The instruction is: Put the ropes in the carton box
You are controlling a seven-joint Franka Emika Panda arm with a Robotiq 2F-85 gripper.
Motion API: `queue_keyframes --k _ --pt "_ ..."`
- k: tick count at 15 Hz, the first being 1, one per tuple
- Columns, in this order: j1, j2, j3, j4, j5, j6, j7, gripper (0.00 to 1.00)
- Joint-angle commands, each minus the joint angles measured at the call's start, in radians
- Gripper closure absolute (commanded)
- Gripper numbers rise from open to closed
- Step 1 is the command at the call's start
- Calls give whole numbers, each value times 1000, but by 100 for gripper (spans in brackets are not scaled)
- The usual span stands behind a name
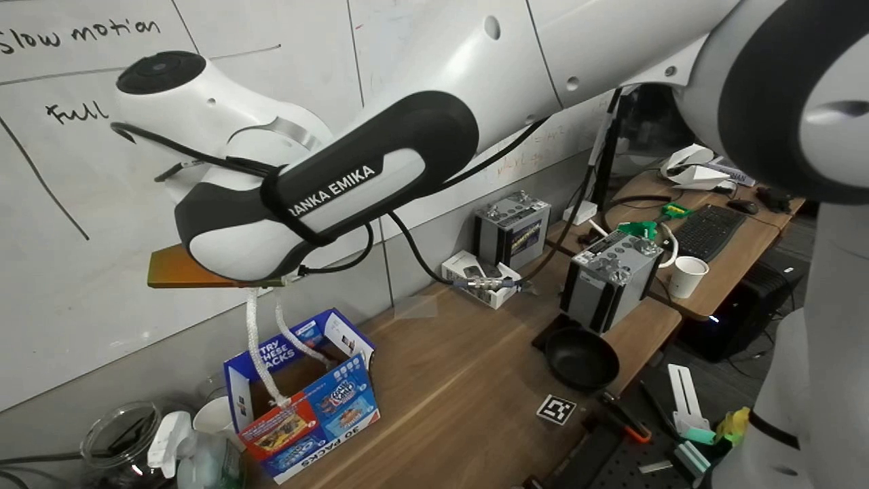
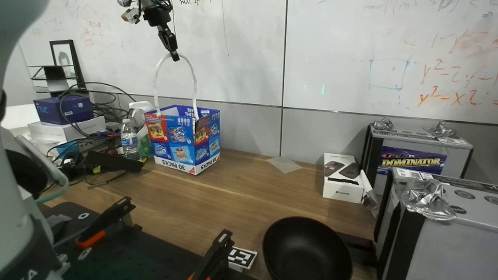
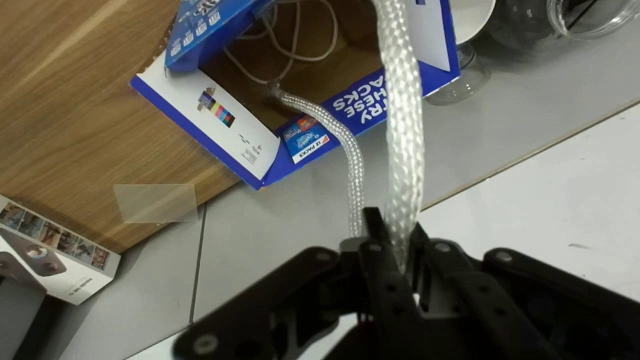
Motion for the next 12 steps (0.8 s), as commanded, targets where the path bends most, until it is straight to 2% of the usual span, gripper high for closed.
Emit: queue_keyframes --k 1,12 --pt "32 0 -20 50 -45 -7 49 97" --pt "27 11 -51 49 -115 -7 96 97"
